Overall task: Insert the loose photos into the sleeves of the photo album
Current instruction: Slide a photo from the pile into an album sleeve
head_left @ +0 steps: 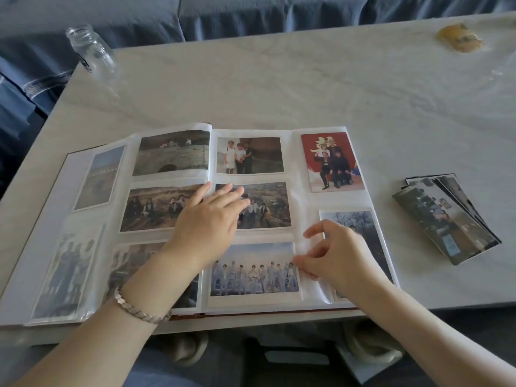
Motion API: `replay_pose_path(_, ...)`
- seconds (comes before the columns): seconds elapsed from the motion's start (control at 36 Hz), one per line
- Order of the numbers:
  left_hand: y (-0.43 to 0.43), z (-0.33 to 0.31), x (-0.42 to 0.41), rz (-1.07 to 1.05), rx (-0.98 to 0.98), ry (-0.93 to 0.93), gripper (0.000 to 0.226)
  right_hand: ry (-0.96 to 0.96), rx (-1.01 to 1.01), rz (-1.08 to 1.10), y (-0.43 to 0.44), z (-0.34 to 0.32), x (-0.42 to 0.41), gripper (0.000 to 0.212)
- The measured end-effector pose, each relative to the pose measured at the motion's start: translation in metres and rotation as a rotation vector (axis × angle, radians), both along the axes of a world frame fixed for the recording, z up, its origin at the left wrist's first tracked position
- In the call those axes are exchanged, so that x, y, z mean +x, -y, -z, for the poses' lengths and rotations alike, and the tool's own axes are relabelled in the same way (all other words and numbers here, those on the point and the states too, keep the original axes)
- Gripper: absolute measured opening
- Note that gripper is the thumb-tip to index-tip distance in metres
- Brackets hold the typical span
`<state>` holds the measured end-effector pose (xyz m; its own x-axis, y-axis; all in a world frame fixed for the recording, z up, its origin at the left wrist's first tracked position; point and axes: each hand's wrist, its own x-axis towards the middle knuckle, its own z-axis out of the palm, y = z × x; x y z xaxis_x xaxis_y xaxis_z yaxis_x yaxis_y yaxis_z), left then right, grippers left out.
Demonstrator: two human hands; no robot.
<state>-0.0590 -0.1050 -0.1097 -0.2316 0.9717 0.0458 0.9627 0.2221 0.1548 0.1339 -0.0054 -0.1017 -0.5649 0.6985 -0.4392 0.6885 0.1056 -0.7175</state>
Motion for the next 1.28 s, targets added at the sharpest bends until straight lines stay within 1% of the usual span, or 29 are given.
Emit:
replay_pose_path(0.06,-0.002,-0.003,0.013,-0.068,-0.147,-0.03,0.047,0.022,0.113,-0.029,0.003,-0.001,0.001,0.044)
replay_pose_path(0.11,-0.002,-0.001,0.027,-0.118,-0.271,-0.085,0.061,0.032,0.204,-0.051,0.004,-0.003,0.006,0.045)
replay_pose_path(0.17,-0.003,0.004,0.036,-0.135,-0.311,-0.106,0.067,0.026,0.271,-0.047,0.0,-0.005,0.015,0.036)
replay_pose_path(0.25,-0.01,0.009,0.049,-0.162,-0.339,-0.062,0.07,-0.016,0.408,-0.024,-0.013,-0.006,0.032,0.022)
replay_pose_path(0.28,-0.014,0.011,0.055,-0.159,-0.343,-0.042,0.071,-0.03,0.453,-0.007,-0.019,-0.005,0.039,0.019)
replay_pose_path(0.33,-0.024,0.013,0.069,-0.137,-0.346,0.002,0.071,-0.024,0.506,0.028,-0.031,-0.003,0.054,0.02)
replay_pose_path(0.42,-0.041,0.011,0.086,-0.09,-0.369,0.041,0.066,0.122,0.552,0.073,-0.054,-0.001,0.075,0.033)
replay_pose_path(0.47,-0.052,0.008,0.094,-0.076,-0.38,0.078,0.062,0.283,0.563,0.07,-0.07,-0.001,0.087,0.049)
replay_pose_path(0.53,-0.06,0.003,0.098,-0.097,-0.361,0.125,0.062,0.402,0.563,0.056,-0.082,-0.001,0.096,0.063)
replay_pose_path(0.58,-0.066,-0.006,0.1,-0.141,-0.294,0.171,0.057,0.463,0.565,0.036,-0.09,0.0,0.103,0.064)
replay_pose_path(0.67,-0.075,-0.019,0.103,-0.198,-0.149,0.203,0.043,0.517,0.583,-0.035,-0.095,-0.001,0.11,0.051)
replay_pose_path(0.72,-0.082,-0.022,0.108,-0.209,-0.098,0.198,0.041,0.487,0.59,-0.058,-0.098,-0.003,0.112,0.043)
replay_pose_path(0.78,-0.093,-0.021,0.115,-0.205,-0.094,0.232,0.045,0.459,0.596,-0.083,-0.101,-0.004,0.115,0.035)
replay_pose_path(0.81,-0.099,-0.02,0.119,-0.208,-0.112,0.262,0.05,0.463,0.613,-0.094,-0.102,-0.004,0.117,0.031)
replay_pose_path(0.86,-0.113,-0.016,0.128,-0.226,-0.187,0.303,0.067,0.449,0.677,-0.068,-0.106,0.002,0.122,0.021)
replay_pose_path(0.89,-0.121,-0.015,0.132,-0.241,-0.234,0.311,0.077,0.428,0.706,-0.035,-0.108,0.004,0.124,0.021)
replay_pose_path(0.94,-0.135,-0.011,0.139,-0.293,-0.317,0.316,0.093,0.394,0.752,0.04,-0.11,0.009,0.128,0.027)
replay_pose_path(1.0,-0.147,-0.008,0.143,-0.349,-0.362,0.283,0.102,0.367,0.79,0.074,-0.111,0.005,0.129,0.03)
replay_pose_path(1.08,-0.155,-0.009,0.147,-0.371,-0.367,0.258,0.099,0.338,0.858,0.113,-0.113,-0.006,0.128,0.019)
replay_pose_path(1.11,-0.156,-0.01,0.147,-0.374,-0.36,0.287,0.096,0.291,0.909,0.133,-0.113,-0.008,0.128,0.022)
replay_pose_path(1.14,-0.156,-0.01,0.146,-0.379,-0.35,0.333,0.094,0.198,0.985,0.151,-0.113,-0.008,0.128,0.026)
replay_pose_path(1.19,-0.155,-0.012,0.14,-0.381,-0.308,0.437,0.092,-0.011,1.133,0.169,-0.112,-0.005,0.127,0.023)
replay_pose_path(1.28,-0.151,-0.021,0.127,-0.35,-0.229,0.64,0.092,-0.144,1.175,0.155,-0.114,-0.002,0.123,0.023)
